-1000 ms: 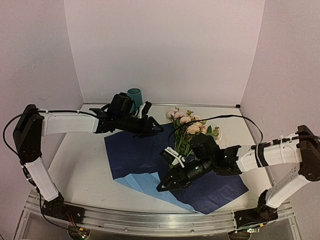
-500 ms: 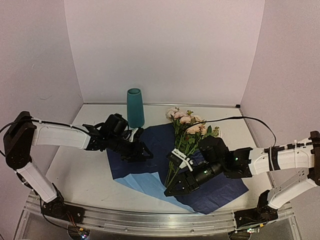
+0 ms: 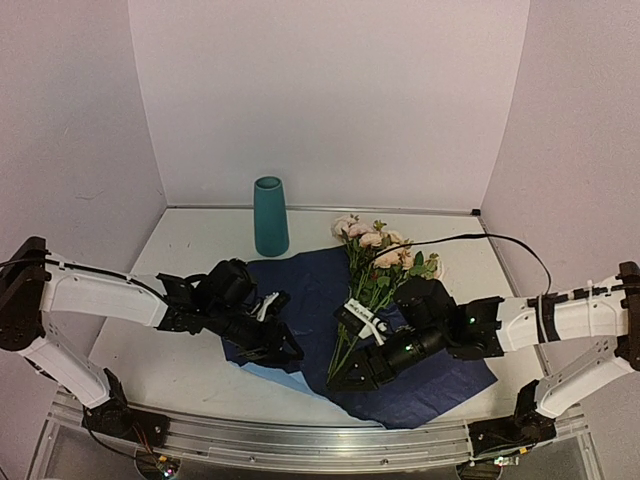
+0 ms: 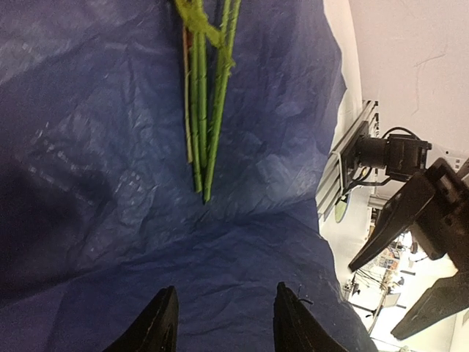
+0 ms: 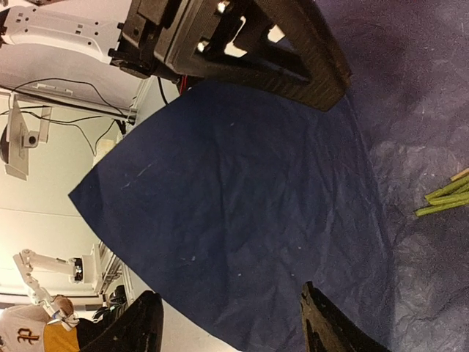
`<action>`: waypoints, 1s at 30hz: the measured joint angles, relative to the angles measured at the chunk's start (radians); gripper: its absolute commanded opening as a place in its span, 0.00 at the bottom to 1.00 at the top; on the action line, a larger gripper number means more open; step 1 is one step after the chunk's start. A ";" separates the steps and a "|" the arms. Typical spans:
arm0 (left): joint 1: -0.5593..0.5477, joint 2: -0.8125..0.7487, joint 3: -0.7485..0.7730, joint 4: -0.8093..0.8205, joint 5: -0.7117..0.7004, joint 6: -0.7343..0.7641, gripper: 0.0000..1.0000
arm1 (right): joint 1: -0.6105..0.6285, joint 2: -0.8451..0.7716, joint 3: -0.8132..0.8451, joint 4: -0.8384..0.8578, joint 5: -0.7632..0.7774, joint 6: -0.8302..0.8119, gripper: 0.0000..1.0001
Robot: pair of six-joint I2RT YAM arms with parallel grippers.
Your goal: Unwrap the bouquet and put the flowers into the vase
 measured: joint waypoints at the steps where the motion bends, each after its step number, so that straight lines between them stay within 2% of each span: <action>1: -0.001 -0.007 -0.008 -0.004 -0.001 -0.002 0.46 | 0.000 -0.004 0.000 -0.007 0.008 -0.004 0.72; 6: -0.002 -0.050 -0.027 -0.047 -0.005 -0.003 0.46 | 0.000 -0.059 0.004 -0.060 0.063 -0.035 0.80; 12: -0.006 -0.087 -0.050 -0.077 -0.005 -0.004 0.46 | 0.000 -0.067 0.059 -0.142 0.210 -0.060 0.74; 16: -0.020 -0.090 -0.077 -0.085 -0.016 -0.020 0.46 | 0.000 0.024 0.112 -0.185 0.322 -0.059 0.68; 23: -0.110 -0.016 -0.081 -0.098 -0.068 -0.045 0.46 | 0.000 0.226 0.135 -0.222 0.438 -0.014 0.66; 30: -0.166 0.039 -0.079 -0.105 -0.123 -0.068 0.46 | 0.000 0.242 0.135 -0.253 0.560 0.044 0.63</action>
